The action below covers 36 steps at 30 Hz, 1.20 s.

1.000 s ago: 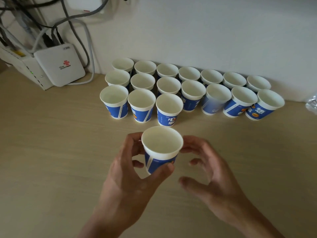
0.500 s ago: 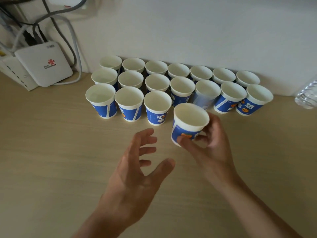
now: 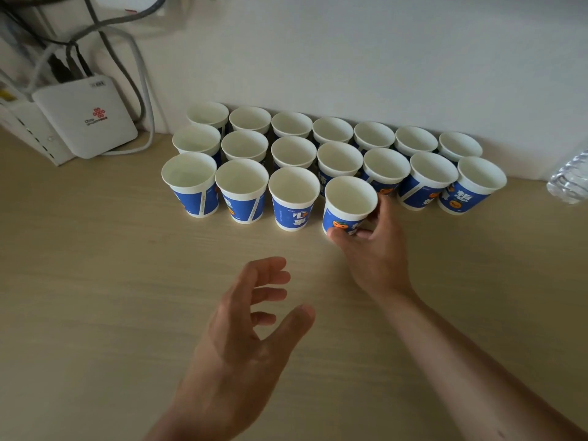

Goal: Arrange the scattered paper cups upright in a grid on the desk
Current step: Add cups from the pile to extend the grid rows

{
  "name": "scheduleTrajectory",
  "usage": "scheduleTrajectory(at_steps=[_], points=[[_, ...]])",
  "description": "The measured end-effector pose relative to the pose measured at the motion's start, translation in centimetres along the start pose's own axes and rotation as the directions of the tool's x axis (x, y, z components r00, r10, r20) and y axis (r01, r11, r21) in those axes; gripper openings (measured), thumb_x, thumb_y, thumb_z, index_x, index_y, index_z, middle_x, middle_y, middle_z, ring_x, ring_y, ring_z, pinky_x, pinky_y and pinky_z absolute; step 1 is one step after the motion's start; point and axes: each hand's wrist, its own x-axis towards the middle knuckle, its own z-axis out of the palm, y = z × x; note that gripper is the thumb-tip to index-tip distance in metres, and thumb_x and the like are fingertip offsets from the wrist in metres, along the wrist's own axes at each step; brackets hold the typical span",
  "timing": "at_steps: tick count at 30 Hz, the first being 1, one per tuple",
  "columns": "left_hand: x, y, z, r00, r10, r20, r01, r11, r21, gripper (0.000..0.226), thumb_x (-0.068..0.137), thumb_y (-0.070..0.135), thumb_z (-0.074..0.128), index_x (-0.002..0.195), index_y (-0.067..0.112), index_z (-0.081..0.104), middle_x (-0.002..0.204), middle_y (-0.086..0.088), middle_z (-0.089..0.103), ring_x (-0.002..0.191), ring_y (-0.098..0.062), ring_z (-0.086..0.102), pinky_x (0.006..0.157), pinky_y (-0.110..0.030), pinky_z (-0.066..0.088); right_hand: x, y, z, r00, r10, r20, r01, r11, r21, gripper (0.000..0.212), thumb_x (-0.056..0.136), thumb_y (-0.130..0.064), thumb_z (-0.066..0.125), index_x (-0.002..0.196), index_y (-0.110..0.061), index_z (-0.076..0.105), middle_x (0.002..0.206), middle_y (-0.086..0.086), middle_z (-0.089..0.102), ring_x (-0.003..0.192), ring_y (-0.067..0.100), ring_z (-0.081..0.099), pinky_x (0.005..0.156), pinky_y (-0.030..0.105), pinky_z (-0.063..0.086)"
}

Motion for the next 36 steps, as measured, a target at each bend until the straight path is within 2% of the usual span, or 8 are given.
scheduleTrajectory(at_steps=[8,15,18,21,25,31,34,36], points=[[-0.6,-0.2,0.2,1.0,0.007,-0.007,-0.007,1.0,-0.004,0.059,0.063,0.064,0.066,0.118,0.043,0.058,0.116,0.022,0.066,0.11,-0.001,0.064,0.087,-0.033,0.056,0.3,0.7,0.3,1.0,0.0,0.008,0.0,1.0,0.008,0.06,0.073,-0.007,0.081,0.126,-0.021,0.056,0.117,-0.008,0.068,0.103,0.001,0.066,0.082,0.02,0.056],[-1.3,0.0,0.4,1.0,0.021,-0.009,-0.022,1.0,-0.007,0.057,0.062,0.064,0.066,0.116,0.044,0.058,0.114,0.023,0.067,0.108,0.0,0.064,0.084,-0.03,0.055,-1.4,1.2,-0.9,0.999,0.047,-0.009,-0.047,0.999,0.005,0.071,0.076,-0.011,0.081,0.138,-0.017,0.047,0.128,-0.001,0.059,0.118,0.009,0.059,0.094,0.03,0.055],[-1.9,0.5,0.4,1.0,0.018,-0.014,-0.018,1.0,-0.012,0.058,0.062,0.063,0.066,0.115,0.043,0.059,0.113,0.022,0.068,0.107,-0.001,0.065,0.082,-0.031,0.054,-4.2,0.7,-2.6,0.994,0.101,-0.043,-0.099,0.994,0.041,0.071,0.076,-0.021,0.079,0.138,-0.02,0.046,0.128,-0.003,0.057,0.119,0.007,0.057,0.093,0.027,0.053],[-3.2,1.8,0.4,1.0,0.002,-0.011,-0.002,1.0,-0.02,0.058,0.062,0.061,0.068,0.115,0.039,0.06,0.111,0.021,0.069,0.105,-0.003,0.066,0.082,-0.034,0.055,-7.9,-0.8,-4.9,0.982,0.177,-0.074,-0.168,0.98,0.106,0.065,0.079,-0.009,0.079,0.134,-0.026,0.047,0.125,-0.006,0.058,0.118,0.005,0.058,0.092,0.027,0.052],[-5.9,5.1,0.2,0.999,-0.03,0.038,0.03,1.0,0.007,0.06,0.062,0.062,0.066,0.115,0.036,0.061,0.109,0.021,0.069,0.105,-0.003,0.066,0.082,-0.029,0.056,-12.6,-3.3,-8.4,0.942,0.304,-0.142,-0.273,0.941,0.202,0.068,0.081,0.006,0.075,0.135,-0.023,0.046,0.122,-0.008,0.059,0.116,0.002,0.059,0.091,0.024,0.05],[-10.1,13.0,0.2,0.989,-0.035,0.143,0.031,0.999,0.025,0.053,0.066,0.052,0.071,0.114,0.03,0.062,0.106,0.02,0.07,0.103,-0.003,0.066,0.076,-0.014,0.054,-17.6,-9.9,-15.0,0.885,0.4,-0.238,-0.314,0.89,0.329,0.062,0.082,0.011,0.072,0.13,-0.019,0.049,0.119,0.001,0.063,0.116,0.014,0.062,0.081,0.018,0.053],[-12.8,17.8,1.1,0.982,-0.016,0.189,0.012,1.0,0.023,0.05,0.067,0.05,0.071,0.111,0.029,0.064,0.104,0.02,0.071,0.102,-0.003,0.066,0.076,-0.015,0.054,-19.6,-13.9,-19.2,0.879,0.398,-0.262,-0.295,0.886,0.357,0.056,0.081,0.01,0.073,0.126,-0.015,0.052,0.117,0.006,0.064,0.113,0.024,0.064,0.078,0.014,0.054],[-14.5,20.1,2.2,0.975,-0.004,0.221,-0.002,1.0,0.027,0.044,0.071,0.047,0.071,0.111,0.03,0.065,0.105,0.019,0.071,0.102,-0.002,0.066,0.08,-0.022,0.055,-20.6,-16.0,-22.0,0.88,0.398,-0.258,-0.295,0.886,0.358,0.052,0.081,0.01,0.074,0.121,-0.016,0.055,0.115,0.011,0.065,0.109,0.025,0.065,0.076,0.011,0.053]])
